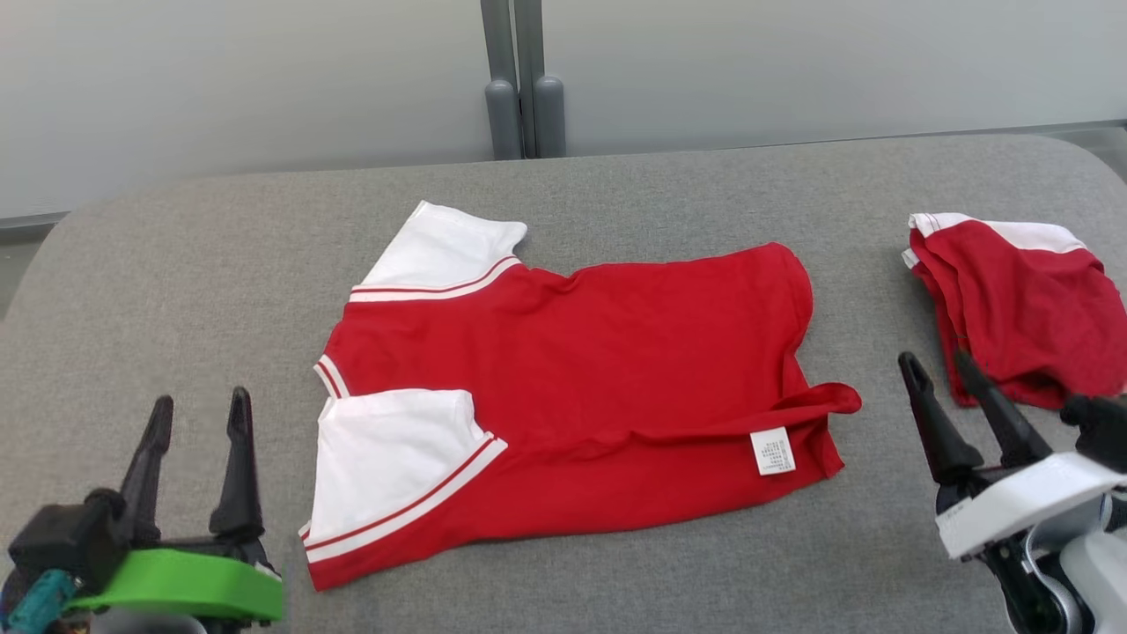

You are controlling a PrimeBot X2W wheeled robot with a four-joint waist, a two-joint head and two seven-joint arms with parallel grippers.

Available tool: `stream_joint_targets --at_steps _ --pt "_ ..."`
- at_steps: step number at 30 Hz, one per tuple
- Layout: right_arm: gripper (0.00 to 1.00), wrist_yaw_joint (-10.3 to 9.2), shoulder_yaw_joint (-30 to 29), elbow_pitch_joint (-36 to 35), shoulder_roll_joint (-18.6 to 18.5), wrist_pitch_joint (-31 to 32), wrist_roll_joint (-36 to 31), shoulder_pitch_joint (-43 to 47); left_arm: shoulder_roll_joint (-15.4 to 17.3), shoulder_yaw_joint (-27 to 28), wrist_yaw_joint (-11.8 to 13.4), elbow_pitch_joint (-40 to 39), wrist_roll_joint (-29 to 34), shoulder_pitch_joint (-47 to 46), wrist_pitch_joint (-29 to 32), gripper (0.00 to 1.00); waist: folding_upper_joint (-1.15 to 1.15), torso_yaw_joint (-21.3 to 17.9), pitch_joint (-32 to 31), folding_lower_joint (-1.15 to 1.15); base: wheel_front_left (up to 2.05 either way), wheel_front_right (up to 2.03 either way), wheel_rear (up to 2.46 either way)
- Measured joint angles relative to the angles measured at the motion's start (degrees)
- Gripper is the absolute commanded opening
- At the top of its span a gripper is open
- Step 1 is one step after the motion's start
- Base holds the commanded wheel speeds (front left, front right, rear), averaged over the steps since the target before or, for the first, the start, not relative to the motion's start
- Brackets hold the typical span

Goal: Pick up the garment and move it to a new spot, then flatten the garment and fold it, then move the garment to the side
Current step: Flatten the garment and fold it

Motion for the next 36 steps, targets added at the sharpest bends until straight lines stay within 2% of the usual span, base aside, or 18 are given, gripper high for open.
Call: stream_joint_targets --at_steps 4,8,11,21,28,31,32,33,34,35,36 --pt "1.0 0.0 -0.98 1.38 1.55 0.01 -2.76 3.96 -5.45 3.68 -3.39 0.68 4.57 4.72 0.0 1.0 0.0 0.46 0.01 0.0 0.0 0.0 0.0" --pt "1.0 0.0 1.1 4.31 1.65 0.0 -3.98 3.9 -7.97 5.54 -6.78 2.65 7.2 5.5 -0.01 1.0 0.0 0.73 0.64 0.0 0.0 0.0 0.0" --pt "1.0 0.0 4.44 7.92 1.31 0.92 -3.9 1.62 -8.48 5.56 -8.26 5.48 7.04 5.49 0.43 1.0 0.0 0.85 1.19 0.0 0.0 0.0 0.0" --pt "1.0 0.0 12.4 18.42 1.09 7.32 -1.16 -6.94 -8.83 0.34 -10.71 15.22 3.52 2.76 13.57 1.0 0.0 1.92 3.75 0.0 0.0 0.0 0.0" --pt "1.0 0.0 16.74 21.94 1.92 8.4 -0.37 -10.73 -10.34 -2.23 -13.24 21.43 1.35 -0.06 18.39 1.0 0.0 2.35 5.31 0.0 0.0 0.0 0.0" --pt "1.0 0.0 17.97 23.51 2.21 8.4 -0.09 -12.56 -11.0 -2.41 -14.15 23.25 0.78 -1.49 18.48 1.0 0.0 2.28 5.85 0.0 0.0 0.0 0.0" --pt "0.97 0.0 18.4 24.09 2.24 8.4 -0.04 -13.08 -11.13 -2.42 -14.44 23.85 0.78 -2.11 18.4 1.0 0.0 2.29 5.99 0.0 0.0 0.0 0.0" --pt "0.57 0.0 19.25 25.02 2.37 8.39 0.24 -13.83 -11.43 -2.48 -15.0 25.23 0.49 -2.96 18.41 0.78 0.0 2.29 6.1 0.0 0.0 0.0 0.0" --pt "0.44 0.0 19.64 25.47 2.49 8.38 0.32 -14.28 -11.59 -2.64 -15.45 25.94 0.45 -3.25 18.42 0.43 0.0 2.28 6.09 0.0 0.0 0.0 0.0" --pt "0.27 0.0 20.01 25.98 2.55 8.33 0.4 -14.65 -11.72 -2.77 -15.83 26.61 0.36 -3.57 18.42 0.0 0.0 2.28 6.04 0.0 0.0 0.0 0.0" --pt "0.0 0.0 20.36 26.5 2.6 8.32 0.38 -14.96 -11.79 -2.89 -16.12 27.2 0.34 -3.91 18.4 0.0 0.0 2.27 5.98 0.0 0.0 0.0 0.0"
